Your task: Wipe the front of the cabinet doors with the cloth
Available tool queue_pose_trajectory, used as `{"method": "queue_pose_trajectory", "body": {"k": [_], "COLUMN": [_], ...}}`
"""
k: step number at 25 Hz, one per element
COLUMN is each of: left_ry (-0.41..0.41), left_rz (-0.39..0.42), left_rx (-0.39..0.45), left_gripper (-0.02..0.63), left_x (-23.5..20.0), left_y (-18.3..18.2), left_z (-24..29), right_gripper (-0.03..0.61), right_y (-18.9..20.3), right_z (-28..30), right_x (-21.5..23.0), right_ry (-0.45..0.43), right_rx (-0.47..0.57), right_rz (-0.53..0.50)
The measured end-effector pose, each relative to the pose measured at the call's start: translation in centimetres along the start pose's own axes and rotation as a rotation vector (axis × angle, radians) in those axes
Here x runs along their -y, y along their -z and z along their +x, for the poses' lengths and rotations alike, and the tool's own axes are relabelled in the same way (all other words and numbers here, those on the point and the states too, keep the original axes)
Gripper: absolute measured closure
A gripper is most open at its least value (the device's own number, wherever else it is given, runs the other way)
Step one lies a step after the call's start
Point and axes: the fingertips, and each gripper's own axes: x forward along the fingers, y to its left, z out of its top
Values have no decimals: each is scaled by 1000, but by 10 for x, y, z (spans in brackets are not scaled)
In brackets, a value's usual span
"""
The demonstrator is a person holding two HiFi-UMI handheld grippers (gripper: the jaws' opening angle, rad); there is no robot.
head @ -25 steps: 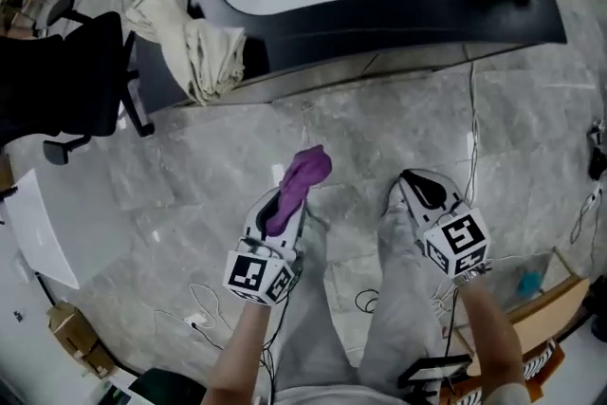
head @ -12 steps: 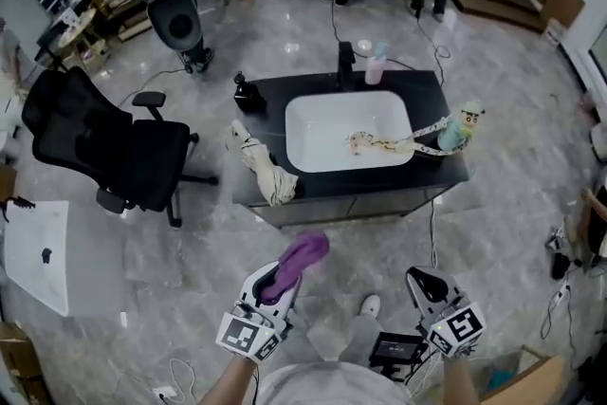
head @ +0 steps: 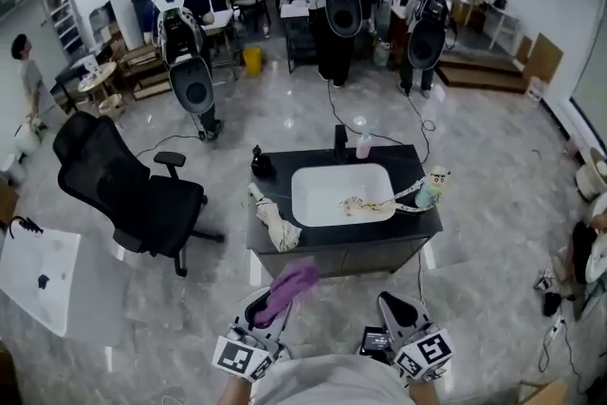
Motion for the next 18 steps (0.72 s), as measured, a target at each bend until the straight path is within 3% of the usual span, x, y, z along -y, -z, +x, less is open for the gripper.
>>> {"method": "queue_pose_trajectory", "body": {"k": [4, 8, 12, 18], "left_ry": [-24, -36, -31, 11], "left_rz": [-50, -116, -172, -125], "left_rx": [78, 52, 27, 61], "left_gripper": [503, 503, 503, 503], "left_x": [-2, 7, 22, 35], "left_y": [-27, -9, 14, 1], "left_z": [-10, -24, -35, -25], "right_gripper": [543, 543, 543, 543], "right_y": [-23, -24, -7, -12], "right_z": [18, 22, 10, -20], "right_x": [-17, -27, -24, -14], "right_ry": [-44, -51, 15, 110], "right_rx": [48, 62, 21, 66], "right_rz": [-24, -11, 32, -26]}}
